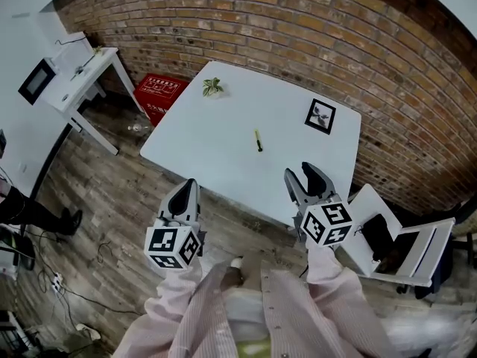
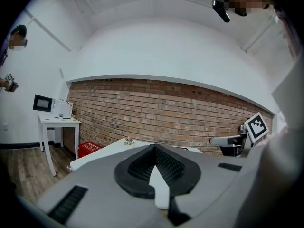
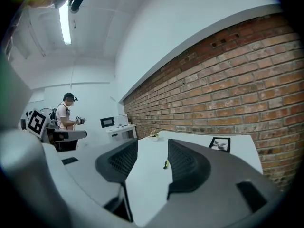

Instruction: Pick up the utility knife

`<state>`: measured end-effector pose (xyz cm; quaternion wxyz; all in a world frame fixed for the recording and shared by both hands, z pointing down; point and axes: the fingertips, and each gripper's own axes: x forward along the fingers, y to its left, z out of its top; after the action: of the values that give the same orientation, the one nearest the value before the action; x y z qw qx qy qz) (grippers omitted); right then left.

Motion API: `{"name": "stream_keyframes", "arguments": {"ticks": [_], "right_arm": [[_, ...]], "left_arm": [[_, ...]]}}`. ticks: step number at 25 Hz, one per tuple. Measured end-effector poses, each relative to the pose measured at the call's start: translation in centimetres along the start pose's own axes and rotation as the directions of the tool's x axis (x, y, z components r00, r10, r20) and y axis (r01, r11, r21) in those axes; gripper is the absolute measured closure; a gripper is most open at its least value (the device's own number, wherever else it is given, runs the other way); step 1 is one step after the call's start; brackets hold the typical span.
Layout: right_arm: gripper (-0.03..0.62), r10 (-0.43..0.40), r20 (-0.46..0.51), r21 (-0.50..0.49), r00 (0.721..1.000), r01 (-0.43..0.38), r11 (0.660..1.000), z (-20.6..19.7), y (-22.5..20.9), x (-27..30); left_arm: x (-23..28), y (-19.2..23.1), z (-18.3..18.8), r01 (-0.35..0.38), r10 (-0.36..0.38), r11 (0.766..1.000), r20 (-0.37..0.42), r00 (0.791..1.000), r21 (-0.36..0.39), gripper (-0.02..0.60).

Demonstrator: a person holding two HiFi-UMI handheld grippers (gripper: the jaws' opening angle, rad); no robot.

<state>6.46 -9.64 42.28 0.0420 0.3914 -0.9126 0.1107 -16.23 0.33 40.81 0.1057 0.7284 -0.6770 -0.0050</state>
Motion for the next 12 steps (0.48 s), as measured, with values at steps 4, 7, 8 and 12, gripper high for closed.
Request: {"name": "stream_keyframes", "arguments": {"ticks": [4,7,8,12], "right_arm": [[0.411,-0.005,-0.01,0.014,1.0,0.005,1.0,-0.3,-0.2,1.2],[0.411,-0.006,-0.029,0.018,1.0,0.007,1.0,-0.7,-0.2,2.3],[0.411,-0.008,-0.035,0.021,0.999,0.008,1.0,-0.9,-0.3,2.7],[0.411,-0.009,-0.059,0.032,0.998,0.011,0.999,-1.8,-0.7,4.5]], "left_arm": [[0.8,0.5,-0.1,0.01,-0.01,1.0,-0.009,1.0,-0.003,0.591],[1.5,1.0,-0.5,0.014,-0.014,1.0,-0.025,1.0,-0.013,0.59],[1.7,1.1,-0.7,0.016,-0.016,1.0,-0.03,0.999,-0.017,0.59],[3.3,2.1,-1.5,0.017,-0.019,0.999,-0.048,0.999,-0.032,0.59]]}}
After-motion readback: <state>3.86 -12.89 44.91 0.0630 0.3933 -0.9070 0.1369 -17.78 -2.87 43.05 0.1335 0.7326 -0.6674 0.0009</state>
